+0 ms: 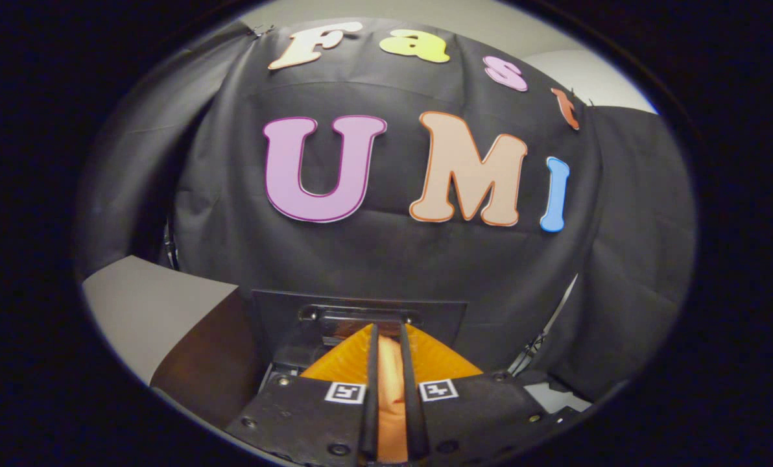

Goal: Put the clothes into the washing machine and then close the washing machine lid.

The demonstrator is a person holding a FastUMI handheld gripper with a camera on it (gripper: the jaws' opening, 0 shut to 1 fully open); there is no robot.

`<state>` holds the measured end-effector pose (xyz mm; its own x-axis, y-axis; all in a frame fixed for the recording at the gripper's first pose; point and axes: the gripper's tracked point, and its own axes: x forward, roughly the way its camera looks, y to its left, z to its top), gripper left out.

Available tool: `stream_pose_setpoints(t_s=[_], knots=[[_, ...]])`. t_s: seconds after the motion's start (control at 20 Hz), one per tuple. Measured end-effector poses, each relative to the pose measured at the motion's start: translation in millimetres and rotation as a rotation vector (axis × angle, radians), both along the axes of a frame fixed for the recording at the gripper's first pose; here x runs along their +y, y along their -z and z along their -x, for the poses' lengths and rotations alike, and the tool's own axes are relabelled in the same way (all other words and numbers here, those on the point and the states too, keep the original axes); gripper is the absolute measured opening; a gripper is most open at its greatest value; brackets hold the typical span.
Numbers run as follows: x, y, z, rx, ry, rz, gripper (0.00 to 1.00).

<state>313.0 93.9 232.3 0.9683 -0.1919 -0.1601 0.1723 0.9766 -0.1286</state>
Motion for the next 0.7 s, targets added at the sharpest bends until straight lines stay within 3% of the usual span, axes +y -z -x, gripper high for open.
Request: stream_pose_setpoints(t_s=[0.4, 0.55, 0.7], knots=[[11, -3, -1, -0.012, -0.036, -0.015, 0.18], [17, 2, -4, 0.001, -0.052, -0.025, 0.23], [22, 5, -6, 0.01, -0.065, -0.025, 0.48]])
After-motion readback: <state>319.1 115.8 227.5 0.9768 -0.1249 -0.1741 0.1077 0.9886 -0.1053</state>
